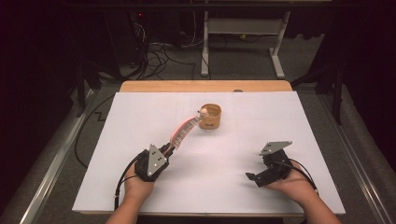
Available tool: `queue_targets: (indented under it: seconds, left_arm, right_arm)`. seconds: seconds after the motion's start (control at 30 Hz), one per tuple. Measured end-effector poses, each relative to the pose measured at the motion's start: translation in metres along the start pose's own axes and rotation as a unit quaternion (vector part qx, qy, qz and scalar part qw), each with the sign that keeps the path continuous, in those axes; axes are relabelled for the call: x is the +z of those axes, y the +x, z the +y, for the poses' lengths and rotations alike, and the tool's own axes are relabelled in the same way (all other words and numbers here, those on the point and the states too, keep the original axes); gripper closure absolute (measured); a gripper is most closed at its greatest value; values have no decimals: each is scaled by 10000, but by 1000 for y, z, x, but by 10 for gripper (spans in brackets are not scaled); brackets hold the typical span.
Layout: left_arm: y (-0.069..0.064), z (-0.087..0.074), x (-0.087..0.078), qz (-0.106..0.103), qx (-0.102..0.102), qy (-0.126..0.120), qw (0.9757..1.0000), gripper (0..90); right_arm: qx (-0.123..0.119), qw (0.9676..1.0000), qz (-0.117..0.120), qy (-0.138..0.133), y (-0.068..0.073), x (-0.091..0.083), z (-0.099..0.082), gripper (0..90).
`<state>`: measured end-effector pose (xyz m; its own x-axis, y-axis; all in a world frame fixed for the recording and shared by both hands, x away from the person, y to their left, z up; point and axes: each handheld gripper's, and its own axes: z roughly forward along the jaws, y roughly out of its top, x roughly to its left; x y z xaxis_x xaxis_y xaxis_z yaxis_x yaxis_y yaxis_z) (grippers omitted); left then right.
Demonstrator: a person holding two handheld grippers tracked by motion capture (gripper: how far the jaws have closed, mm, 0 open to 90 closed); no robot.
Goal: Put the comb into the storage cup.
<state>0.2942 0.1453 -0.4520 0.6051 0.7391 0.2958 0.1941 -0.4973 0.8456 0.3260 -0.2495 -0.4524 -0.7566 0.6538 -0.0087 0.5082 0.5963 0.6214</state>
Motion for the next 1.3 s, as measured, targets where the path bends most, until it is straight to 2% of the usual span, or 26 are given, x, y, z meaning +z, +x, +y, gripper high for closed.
queue_targets:
  seconds: [0.13,0.3,0.5,0.7,0.73,1.0,1.13,1.17,1.3]
  left_arm:
    - [1,-2,2,-23,-23,29,10000,805]
    - [2,-2,0,-106,-110,-66,9999,807]
    - [5,-2,-2,-258,-342,-225,9988,807]
    - [8,-2,-5,-399,-594,-464,9964,807]
    - [8,-1,-6,-435,-618,-502,9959,807]
    - [7,0,-9,-571,-823,-733,9923,807]
    - [5,1,-9,-648,-875,-789,9909,807]
    - [4,1,-10,-605,-843,-809,9913,807]
    - [2,2,-10,-672,-864,-867,9902,807]
  right_arm:
    - [190,9995,6,-247,-1,1,-4,4]
    - [236,9989,-5,-393,0,0,-5,5]
    - [351,9974,-7,-627,0,-2,-6,5]
    - [475,9952,-11,-855,0,-2,-9,5]
    - [512,9940,-10,-962,0,-3,-9,5]
    - [691,9890,-33,-1304,2,-3,-13,5]
    - [750,9866,-17,-1448,4,-3,-16,5]
    - [754,9859,-34,-1496,4,-3,-16,5]
    - [832,9808,-23,-1763,8,-6,-18,6]
